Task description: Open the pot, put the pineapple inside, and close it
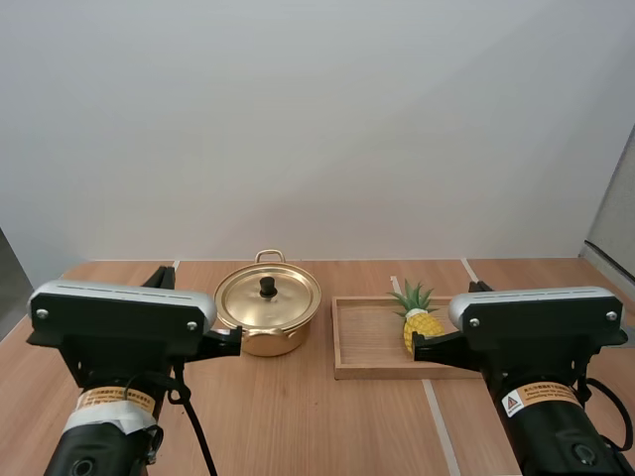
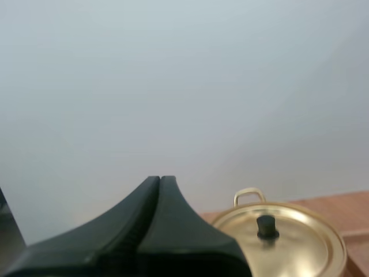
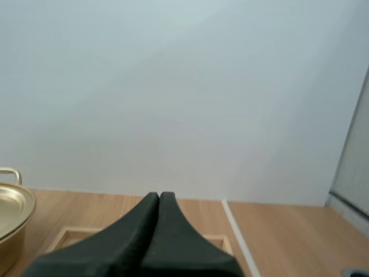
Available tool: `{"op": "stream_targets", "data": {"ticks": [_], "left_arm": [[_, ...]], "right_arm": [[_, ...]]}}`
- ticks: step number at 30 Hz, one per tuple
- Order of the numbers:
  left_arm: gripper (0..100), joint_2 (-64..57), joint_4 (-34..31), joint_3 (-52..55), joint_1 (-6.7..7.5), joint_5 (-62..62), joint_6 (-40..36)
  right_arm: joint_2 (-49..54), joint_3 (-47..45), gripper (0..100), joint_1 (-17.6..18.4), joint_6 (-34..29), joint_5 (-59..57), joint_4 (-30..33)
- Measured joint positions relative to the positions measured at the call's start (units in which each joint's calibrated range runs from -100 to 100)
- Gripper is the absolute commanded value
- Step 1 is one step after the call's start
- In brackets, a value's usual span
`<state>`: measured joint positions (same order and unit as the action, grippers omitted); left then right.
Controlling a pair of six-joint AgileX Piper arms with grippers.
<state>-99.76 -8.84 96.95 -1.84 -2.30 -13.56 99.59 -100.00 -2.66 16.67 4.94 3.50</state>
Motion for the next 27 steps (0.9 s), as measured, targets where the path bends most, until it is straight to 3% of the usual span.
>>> {"op": "stream_targets", "data": {"ticks": [5,7,8,11,14,15,19,27], "left_arm": [[4,0.0,0.0,-4.92,0.0,-9.86,-0.02],[16,0.0,0.45,-7.08,0.0,-9.89,-0.24],[23,0.0,0.57,-8.29,0.0,-8.96,-0.34],[53,-0.04,1.11,-12.29,0.0,0.77,-0.54],[90,-0.04,1.58,-15.01,0.0,13.08,-0.65],[100,-0.04,1.58,-15.68,0.0,16.67,-0.65],[100,-0.14,1.71,-18.24,0.0,25.12,-0.65],[100,-0.14,1.71,-20.36,0.0,28.97,-0.65]], "right_arm": [[0.11,0.0,0,0.0,0.09,9.14,1.61],[0.11,0.0,0,0.0,0.09,9.36,1.34],[0.11,0.0,5,0.0,0.09,9.17,0.64],[0.11,0.0,41,0.0,0.09,8.83,-2.34],[0.11,0.0,100,0.0,0.09,8.83,-3.5],[0.11,0.0,100,0.0,0.09,8.83,-3.82],[0.11,0.42,100,-0.16,0.17,8.42,-3.93],[0.11,3.66,100,-0.4,0.17,2.63,-3.93]]}}
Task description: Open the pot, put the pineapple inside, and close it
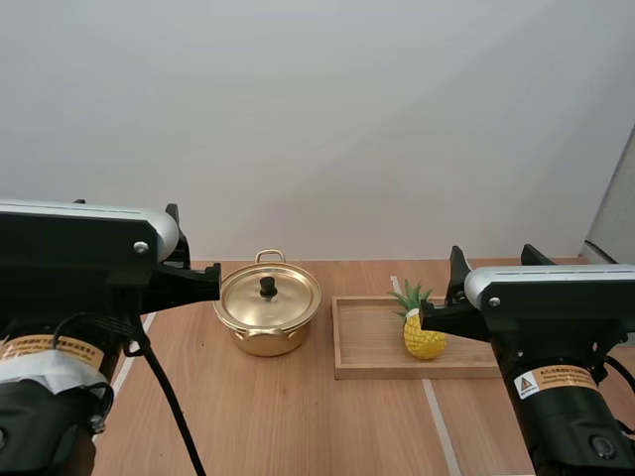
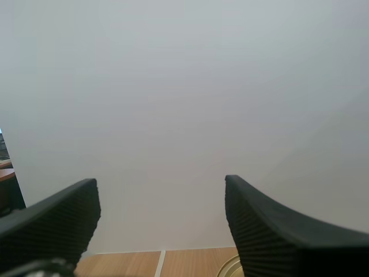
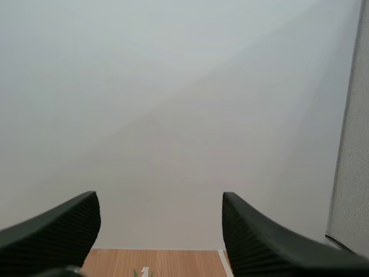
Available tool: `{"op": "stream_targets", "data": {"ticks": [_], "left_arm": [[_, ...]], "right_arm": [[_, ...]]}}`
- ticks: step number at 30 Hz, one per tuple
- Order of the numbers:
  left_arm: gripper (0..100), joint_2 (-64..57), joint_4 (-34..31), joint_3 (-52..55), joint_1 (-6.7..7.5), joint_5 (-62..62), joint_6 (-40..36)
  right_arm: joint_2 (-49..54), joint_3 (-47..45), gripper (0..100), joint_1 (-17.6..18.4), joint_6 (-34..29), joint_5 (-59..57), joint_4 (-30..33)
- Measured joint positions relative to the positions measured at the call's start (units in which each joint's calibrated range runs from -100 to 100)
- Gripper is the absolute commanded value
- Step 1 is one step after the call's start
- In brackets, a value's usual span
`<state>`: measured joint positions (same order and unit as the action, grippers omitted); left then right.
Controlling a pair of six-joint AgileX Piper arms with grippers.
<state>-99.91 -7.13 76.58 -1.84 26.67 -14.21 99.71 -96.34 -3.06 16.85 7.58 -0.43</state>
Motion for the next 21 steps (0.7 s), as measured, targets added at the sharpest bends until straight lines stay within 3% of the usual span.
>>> {"op": "stream_targets", "data": {"ticks": [7,13,21], "left_arm": [[100,0.0,-0.11,0.0,0.0,0.57,0.0],[100,0.0,-0.35,-0.14,0.0,3.41,4.58],[100,0.86,1.63,-4.19,0.0,4.17,9.98]], "right_arm": [[0.0,0.39,100,0.0,0.0,-3.22,3.67],[0.0,0.86,100,0.0,1.15,-5.7,19.88],[-0.46,12.84,100,0.0,1.15,-29.63,21.94]]}}
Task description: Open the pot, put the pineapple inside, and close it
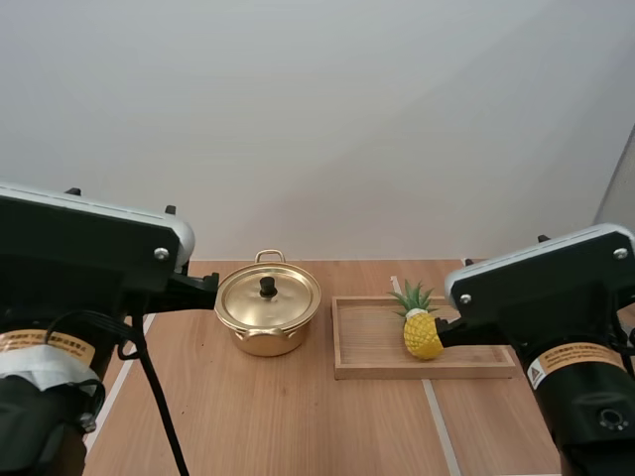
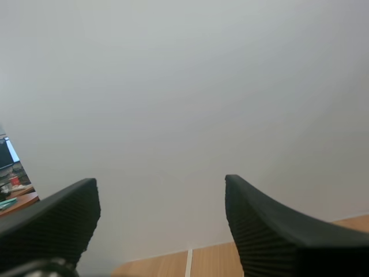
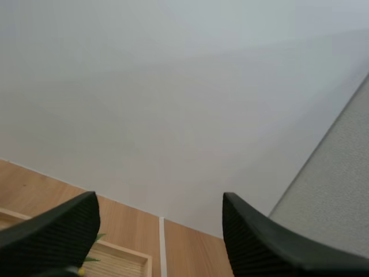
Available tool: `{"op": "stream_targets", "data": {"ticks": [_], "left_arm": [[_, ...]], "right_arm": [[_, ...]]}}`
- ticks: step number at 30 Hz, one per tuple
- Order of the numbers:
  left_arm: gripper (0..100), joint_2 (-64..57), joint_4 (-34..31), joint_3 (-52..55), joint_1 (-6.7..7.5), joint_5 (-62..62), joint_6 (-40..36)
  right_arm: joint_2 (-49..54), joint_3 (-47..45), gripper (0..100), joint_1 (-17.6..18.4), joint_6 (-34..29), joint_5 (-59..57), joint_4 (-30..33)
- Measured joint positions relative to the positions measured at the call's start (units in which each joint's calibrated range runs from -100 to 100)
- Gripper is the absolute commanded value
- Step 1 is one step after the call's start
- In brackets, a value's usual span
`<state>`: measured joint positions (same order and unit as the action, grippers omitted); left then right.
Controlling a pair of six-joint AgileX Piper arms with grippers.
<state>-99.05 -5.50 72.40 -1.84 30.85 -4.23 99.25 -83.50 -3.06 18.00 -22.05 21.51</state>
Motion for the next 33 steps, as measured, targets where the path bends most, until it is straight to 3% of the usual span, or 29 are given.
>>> {"op": "stream_targets", "data": {"ticks": [10,21,26,33], "left_arm": [[100,18.9,7.32,-15.88,0.0,6.0,11.12],[100,49.37,27.62,-41.43,0.0,54.6,34.89],[100,61.66,30.43,-49.96,0.0,67.36,37.04],[100,76.12,30.8,-52.97,0.0,68.32,37.14]], "right_arm": [[-10.61,20.34,100,0.0,3.07,-24.72,-0.88],[-24.53,35.73,100,0.0,5.59,-44.81,-3.85],[-27.66,37.63,100,0.0,5.96,-49.83,-9.03],[-28.96,37.63,100,0.0,7.8,-52.61,-16.7]]}}
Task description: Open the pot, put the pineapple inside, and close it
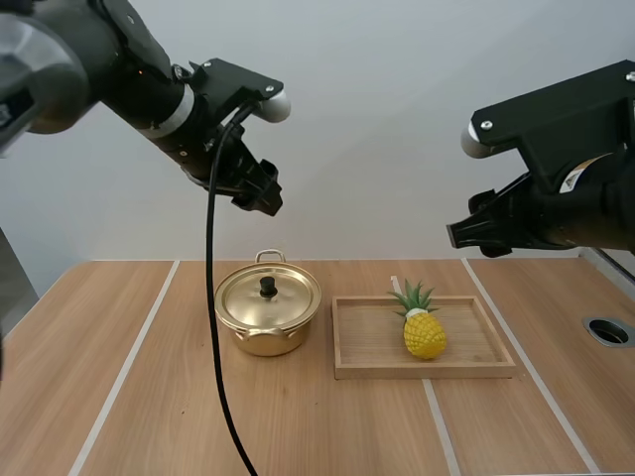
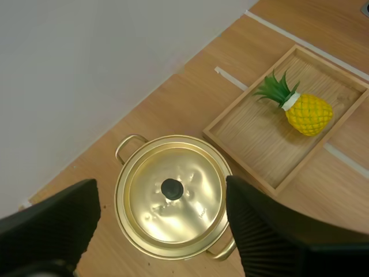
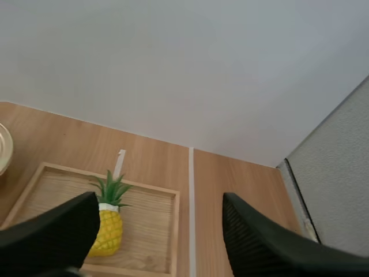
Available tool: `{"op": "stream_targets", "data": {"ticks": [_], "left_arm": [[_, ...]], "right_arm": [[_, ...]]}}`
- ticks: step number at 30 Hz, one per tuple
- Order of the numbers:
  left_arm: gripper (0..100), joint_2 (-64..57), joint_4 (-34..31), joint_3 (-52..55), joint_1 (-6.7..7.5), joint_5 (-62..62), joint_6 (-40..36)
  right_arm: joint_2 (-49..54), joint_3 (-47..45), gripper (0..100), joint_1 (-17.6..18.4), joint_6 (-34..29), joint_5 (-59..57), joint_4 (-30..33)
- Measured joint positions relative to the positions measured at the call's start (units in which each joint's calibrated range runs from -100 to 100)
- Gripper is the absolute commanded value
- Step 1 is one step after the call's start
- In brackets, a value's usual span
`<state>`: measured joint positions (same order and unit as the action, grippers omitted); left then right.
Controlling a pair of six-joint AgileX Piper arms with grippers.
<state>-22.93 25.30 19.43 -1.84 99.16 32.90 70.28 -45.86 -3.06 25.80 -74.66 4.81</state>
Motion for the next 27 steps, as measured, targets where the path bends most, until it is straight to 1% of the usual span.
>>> {"op": "stream_targets", "data": {"ticks": [7,10,13,19,21,24,27], "left_arm": [[100,11.35,0.11,-0.14,0.0,0.84,0.1],[100,13.74,0.11,-0.14,0.0,0.71,0.1],[100,19.45,0.11,-0.28,0.0,0.71,0.31],[100,23.13,0.11,-0.28,0.0,0.71,0.99],[100,26.88,-1.33,-0.28,0.0,0.71,1.36],[100,28.28,-2.12,-0.28,0.0,0.71,2.49],[100,28.97,-2.53,-0.28,0.64,0.71,3.08]], "right_arm": [[0.0,0.05,100,0.0,0.39,-1.59,-4.04],[0.0,0.05,100,0.0,0.39,-1.74,-4.41],[-0.04,0.05,100,0.0,0.39,-2.33,-4.81],[-0.04,0.05,100,0.0,0.39,-3.02,-4.81],[-0.04,0.05,100,0.0,0.39,-3.18,-4.81],[-0.04,0.05,100,0.0,0.39,-3.37,-4.81],[-0.04,0.05,100,0.0,0.39,-3.56,-4.81]]}}
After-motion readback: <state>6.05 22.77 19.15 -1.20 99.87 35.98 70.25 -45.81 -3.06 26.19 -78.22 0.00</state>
